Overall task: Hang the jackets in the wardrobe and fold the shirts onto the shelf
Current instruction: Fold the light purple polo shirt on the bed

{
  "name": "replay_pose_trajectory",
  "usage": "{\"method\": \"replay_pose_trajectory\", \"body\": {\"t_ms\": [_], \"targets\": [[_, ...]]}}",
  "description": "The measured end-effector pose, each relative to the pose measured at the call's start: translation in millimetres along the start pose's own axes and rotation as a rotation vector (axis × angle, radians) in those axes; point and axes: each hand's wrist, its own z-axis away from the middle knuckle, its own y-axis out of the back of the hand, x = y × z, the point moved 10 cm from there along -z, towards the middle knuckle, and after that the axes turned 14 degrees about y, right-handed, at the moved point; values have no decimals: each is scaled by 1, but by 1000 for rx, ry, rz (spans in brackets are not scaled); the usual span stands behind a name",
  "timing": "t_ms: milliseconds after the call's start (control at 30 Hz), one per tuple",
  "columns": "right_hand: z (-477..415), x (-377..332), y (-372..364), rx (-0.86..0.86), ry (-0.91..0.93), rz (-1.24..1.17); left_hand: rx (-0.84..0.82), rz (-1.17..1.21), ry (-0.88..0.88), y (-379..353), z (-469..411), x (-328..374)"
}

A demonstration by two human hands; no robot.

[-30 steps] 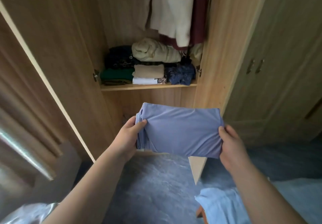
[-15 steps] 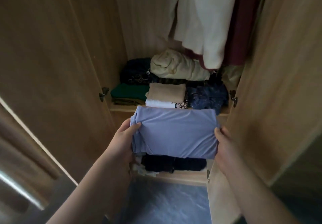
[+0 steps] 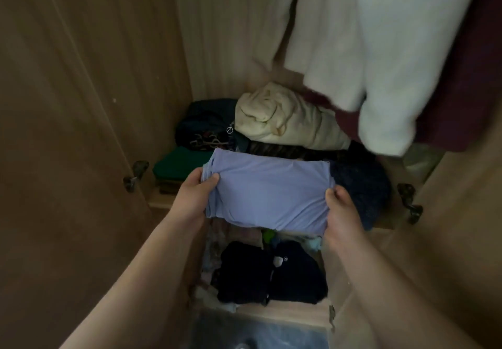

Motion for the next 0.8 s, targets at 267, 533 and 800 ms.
{"method": "replay_pose_trajectory", "body": {"t_ms": [267, 533, 800], "targets": [[-117, 5, -87, 42, 1, -59, -86, -18, -48, 6, -152, 75], [-147, 56, -68, 10, -53, 714, -16, -361, 197, -3, -237, -7], [-137, 34, -80, -42, 276, 1181, 97, -682, 123, -3, -239, 0]]}}
